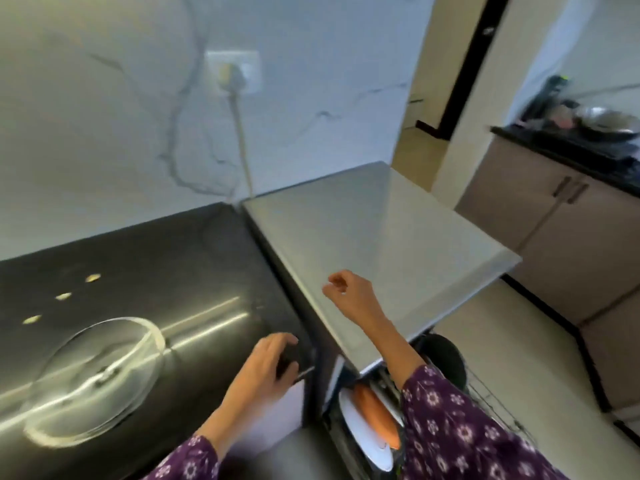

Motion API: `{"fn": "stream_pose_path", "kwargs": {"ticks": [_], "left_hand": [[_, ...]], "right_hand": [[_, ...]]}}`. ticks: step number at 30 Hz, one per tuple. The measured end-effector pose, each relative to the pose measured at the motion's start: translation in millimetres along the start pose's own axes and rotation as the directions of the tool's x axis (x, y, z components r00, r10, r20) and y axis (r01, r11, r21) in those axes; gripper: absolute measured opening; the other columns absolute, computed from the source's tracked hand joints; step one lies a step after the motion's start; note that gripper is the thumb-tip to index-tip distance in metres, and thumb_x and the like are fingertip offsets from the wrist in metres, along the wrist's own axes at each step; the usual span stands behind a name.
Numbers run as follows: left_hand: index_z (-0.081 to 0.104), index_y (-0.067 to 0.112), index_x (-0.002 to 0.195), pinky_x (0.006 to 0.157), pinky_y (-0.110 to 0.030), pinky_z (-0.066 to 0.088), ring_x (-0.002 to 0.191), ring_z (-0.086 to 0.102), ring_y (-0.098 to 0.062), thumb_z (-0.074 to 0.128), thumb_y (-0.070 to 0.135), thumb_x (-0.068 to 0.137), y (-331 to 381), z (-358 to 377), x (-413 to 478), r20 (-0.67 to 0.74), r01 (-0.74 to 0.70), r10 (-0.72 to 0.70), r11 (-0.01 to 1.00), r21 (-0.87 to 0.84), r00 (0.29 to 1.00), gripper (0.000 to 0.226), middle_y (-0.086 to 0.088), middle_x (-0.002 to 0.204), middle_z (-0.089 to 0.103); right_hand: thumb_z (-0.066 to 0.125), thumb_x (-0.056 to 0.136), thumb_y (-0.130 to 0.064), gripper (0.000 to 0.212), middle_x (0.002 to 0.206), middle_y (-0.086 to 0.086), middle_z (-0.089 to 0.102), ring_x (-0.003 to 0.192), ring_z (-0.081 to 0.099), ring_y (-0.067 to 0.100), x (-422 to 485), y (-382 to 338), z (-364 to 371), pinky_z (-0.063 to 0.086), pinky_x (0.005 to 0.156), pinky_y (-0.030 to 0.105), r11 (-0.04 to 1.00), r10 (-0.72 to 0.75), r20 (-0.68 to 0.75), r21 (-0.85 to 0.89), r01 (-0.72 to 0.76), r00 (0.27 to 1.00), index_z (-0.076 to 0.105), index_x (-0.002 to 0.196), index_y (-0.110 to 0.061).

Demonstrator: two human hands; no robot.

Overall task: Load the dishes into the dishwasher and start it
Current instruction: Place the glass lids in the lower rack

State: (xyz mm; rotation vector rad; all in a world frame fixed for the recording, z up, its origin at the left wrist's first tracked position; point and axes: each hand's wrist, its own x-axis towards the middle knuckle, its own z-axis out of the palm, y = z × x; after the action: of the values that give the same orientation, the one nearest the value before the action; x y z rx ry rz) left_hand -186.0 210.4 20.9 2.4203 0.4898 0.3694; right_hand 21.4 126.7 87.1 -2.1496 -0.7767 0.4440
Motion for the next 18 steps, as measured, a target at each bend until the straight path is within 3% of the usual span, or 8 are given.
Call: {"fn": "stream_pose_path", "kwargs": {"ticks": [3,6,9,12,15,18], "left_hand": [[0.056,0.022,0.116,0.1,-0.007,0.029,0.111,0.05,-0.004,0.055,0.033,0.081,-33,-27,-43,0.023,0.037,-0.038,0.999,0.04,0.999,0.037,0.011,0.115,0.055],[0.056,0.019,0.119,0.102,-0.013,0.032,0.117,0.049,-0.008,0.052,0.036,0.084,-61,-45,-68,0.041,0.044,-0.049,0.993,0.111,0.998,0.039,0.006,0.122,0.056],[0.054,0.016,0.125,0.108,-0.024,0.034,0.125,0.046,-0.013,0.051,0.04,0.087,-87,-56,-83,0.086,0.015,-0.031,0.982,0.187,0.996,0.045,0.0,0.132,0.053],[0.052,0.013,0.129,0.111,-0.022,0.027,0.131,0.042,-0.016,0.049,0.043,0.09,-100,-57,-89,0.147,-0.045,0.015,0.977,0.208,0.989,0.049,-0.004,0.138,0.049],[0.049,0.014,0.133,0.11,-0.02,0.017,0.134,0.036,-0.015,0.045,0.045,0.091,-100,-59,-89,0.154,-0.045,0.012,0.976,0.214,0.988,0.052,-0.002,0.141,0.046],[0.046,0.013,0.136,0.109,-0.019,0.012,0.135,0.034,-0.016,0.046,0.045,0.092,-100,-60,-89,0.146,-0.031,0.001,0.978,0.204,0.989,0.054,-0.003,0.142,0.044]], "right_hand": [[0.064,0.085,-0.035,0.032,0.091,-0.001,0.063,0.087,0.057,0.011,0,-66,62,0.039,0.077,0.018,0.999,-0.038,0.228,-0.012,0.042,0.973,0.065,0.104,-0.009],[0.063,0.083,-0.043,0.036,0.091,-0.001,0.064,0.087,0.062,0.014,-5,-107,122,0.051,0.083,0.029,0.999,-0.033,0.381,0.025,0.025,0.924,0.065,0.098,-0.011],[0.062,0.08,-0.052,0.042,0.08,0.006,0.062,0.078,0.063,0.017,-14,-137,175,0.054,0.084,0.043,1.0,-0.001,0.516,0.002,0.0,0.857,0.056,0.078,-0.01],[0.066,0.078,-0.054,0.045,0.086,0.005,0.059,0.087,0.067,0.019,-22,-154,212,0.057,0.081,0.04,0.997,0.055,0.625,0.009,-0.077,0.779,0.055,0.084,-0.011],[0.069,0.079,-0.048,0.041,0.096,0.007,0.066,0.091,0.067,0.021,-28,-158,237,0.057,0.08,0.037,0.99,0.107,0.705,-0.013,-0.138,0.701,0.059,0.093,-0.011],[0.062,0.087,-0.018,0.024,0.081,0.013,0.068,0.07,0.067,0.019,-37,-155,248,0.058,0.074,0.038,0.962,0.161,0.754,0.024,-0.272,0.637,0.058,0.104,-0.002]]}}
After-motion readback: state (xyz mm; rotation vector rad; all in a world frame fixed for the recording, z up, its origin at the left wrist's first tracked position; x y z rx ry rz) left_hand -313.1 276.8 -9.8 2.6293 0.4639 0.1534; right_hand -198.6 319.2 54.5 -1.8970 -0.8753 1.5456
